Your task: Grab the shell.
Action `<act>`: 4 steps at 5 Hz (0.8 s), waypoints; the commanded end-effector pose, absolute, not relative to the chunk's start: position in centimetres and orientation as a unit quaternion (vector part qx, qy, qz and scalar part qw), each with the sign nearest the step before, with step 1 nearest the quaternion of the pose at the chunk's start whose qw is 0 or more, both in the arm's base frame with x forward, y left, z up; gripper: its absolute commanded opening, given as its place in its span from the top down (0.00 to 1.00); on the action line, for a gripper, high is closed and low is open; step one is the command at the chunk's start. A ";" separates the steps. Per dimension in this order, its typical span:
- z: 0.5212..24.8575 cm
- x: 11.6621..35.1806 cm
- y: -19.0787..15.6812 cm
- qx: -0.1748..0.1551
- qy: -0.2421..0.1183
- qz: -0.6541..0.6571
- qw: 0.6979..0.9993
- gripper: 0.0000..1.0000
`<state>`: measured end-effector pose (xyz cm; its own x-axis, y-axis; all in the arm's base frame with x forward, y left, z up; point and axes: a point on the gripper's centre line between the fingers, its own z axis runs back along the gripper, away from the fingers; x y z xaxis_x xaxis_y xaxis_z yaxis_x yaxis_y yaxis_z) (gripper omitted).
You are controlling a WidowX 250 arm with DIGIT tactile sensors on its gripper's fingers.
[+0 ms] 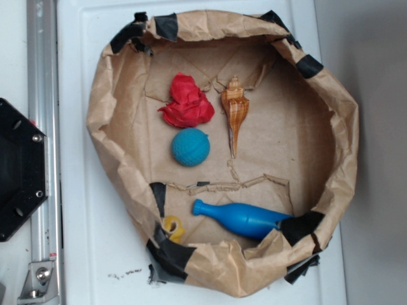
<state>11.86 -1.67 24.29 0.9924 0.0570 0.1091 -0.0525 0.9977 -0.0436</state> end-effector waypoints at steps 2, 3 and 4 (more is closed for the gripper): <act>19.3 16.8 0.4 0.009 -0.072 0.115 0.991 0.00; 18.1 20.2 0.9 0.002 -0.126 0.190 0.974 0.00; 16.6 22.0 2.8 0.011 -0.147 0.310 0.939 0.00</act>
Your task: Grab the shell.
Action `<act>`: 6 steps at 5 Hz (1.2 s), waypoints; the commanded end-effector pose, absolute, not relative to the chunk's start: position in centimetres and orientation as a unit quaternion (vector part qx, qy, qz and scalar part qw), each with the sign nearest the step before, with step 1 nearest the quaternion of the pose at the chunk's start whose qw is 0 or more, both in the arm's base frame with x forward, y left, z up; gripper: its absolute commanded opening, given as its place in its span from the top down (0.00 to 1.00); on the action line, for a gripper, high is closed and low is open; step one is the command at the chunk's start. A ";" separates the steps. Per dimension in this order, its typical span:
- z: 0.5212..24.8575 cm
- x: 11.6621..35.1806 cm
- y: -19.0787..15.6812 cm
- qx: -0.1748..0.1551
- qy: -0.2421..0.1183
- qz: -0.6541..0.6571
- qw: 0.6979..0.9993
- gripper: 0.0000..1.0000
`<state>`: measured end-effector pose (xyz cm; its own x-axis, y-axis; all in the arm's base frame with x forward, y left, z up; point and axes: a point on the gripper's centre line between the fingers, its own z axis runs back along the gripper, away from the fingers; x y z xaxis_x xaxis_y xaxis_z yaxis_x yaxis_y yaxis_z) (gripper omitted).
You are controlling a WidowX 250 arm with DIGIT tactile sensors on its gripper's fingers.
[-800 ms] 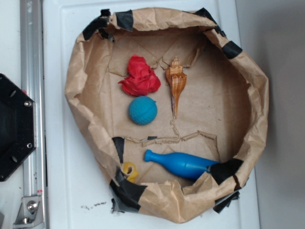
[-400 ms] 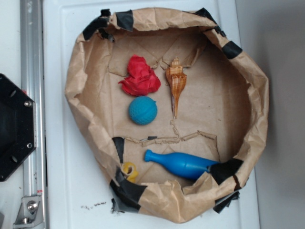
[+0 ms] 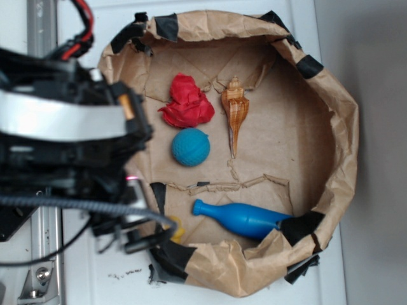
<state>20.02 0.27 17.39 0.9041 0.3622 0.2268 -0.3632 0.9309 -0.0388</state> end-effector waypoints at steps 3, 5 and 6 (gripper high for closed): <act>7.9 27.3 7.5 0.010 -0.141 0.398 0.906 0.00; 1.7 27.9 5.3 -0.004 -0.079 0.335 0.939 0.00; 1.6 27.9 4.9 0.005 -0.082 0.329 0.941 0.00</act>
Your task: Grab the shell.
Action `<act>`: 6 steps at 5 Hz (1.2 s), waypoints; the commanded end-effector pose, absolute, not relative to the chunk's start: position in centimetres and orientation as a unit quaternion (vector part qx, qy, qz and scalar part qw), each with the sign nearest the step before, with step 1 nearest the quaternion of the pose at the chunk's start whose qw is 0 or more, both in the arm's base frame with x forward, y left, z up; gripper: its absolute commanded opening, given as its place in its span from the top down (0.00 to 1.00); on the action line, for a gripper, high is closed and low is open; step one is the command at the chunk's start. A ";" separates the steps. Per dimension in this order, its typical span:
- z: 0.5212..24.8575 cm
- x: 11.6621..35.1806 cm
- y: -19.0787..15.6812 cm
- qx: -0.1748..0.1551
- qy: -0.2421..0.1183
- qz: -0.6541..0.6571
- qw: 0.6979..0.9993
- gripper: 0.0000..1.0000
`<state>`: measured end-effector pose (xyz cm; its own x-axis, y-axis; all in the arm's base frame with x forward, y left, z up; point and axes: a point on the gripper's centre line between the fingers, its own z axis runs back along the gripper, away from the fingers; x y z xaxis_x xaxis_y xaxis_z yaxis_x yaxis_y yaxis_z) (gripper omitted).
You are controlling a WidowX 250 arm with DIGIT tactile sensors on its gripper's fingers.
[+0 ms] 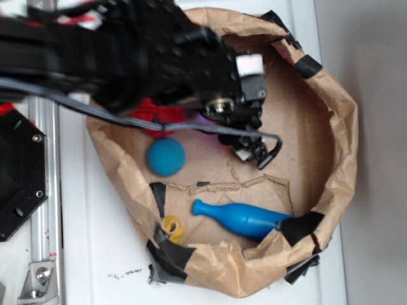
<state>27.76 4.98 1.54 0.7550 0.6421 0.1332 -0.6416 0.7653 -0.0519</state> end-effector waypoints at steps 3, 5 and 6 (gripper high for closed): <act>8.9 29.5 4.5 -0.047 -0.083 0.092 0.991 1.00; 17.7 27.7 3.4 -0.017 -0.069 0.016 0.997 1.00; 18.5 27.1 2.9 0.001 -0.077 0.004 0.997 1.00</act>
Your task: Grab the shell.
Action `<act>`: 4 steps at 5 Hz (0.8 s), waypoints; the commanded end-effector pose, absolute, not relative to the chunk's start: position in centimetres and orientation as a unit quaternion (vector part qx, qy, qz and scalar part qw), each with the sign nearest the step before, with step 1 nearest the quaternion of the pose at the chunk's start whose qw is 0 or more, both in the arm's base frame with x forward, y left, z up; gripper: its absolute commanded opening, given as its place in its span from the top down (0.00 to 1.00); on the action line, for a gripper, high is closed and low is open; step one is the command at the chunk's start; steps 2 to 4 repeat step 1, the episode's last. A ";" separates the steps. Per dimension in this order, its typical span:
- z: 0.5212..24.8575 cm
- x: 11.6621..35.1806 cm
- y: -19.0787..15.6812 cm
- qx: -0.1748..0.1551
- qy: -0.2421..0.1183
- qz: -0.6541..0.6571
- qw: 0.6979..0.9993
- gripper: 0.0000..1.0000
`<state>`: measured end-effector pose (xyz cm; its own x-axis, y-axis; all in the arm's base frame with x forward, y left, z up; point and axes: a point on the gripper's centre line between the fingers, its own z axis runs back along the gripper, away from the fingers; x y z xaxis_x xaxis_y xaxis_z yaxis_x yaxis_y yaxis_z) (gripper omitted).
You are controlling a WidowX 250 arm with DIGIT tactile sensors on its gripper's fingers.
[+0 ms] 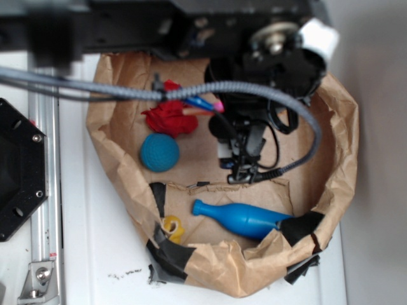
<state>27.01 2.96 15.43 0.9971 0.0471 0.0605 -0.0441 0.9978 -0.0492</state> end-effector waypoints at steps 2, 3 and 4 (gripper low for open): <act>18.7 26.8 3.2 -0.004 -0.060 0.014 0.998 1.00; 18.7 26.8 3.2 -0.004 -0.060 0.014 0.998 1.00; 18.7 26.8 3.2 -0.004 -0.060 0.014 0.998 1.00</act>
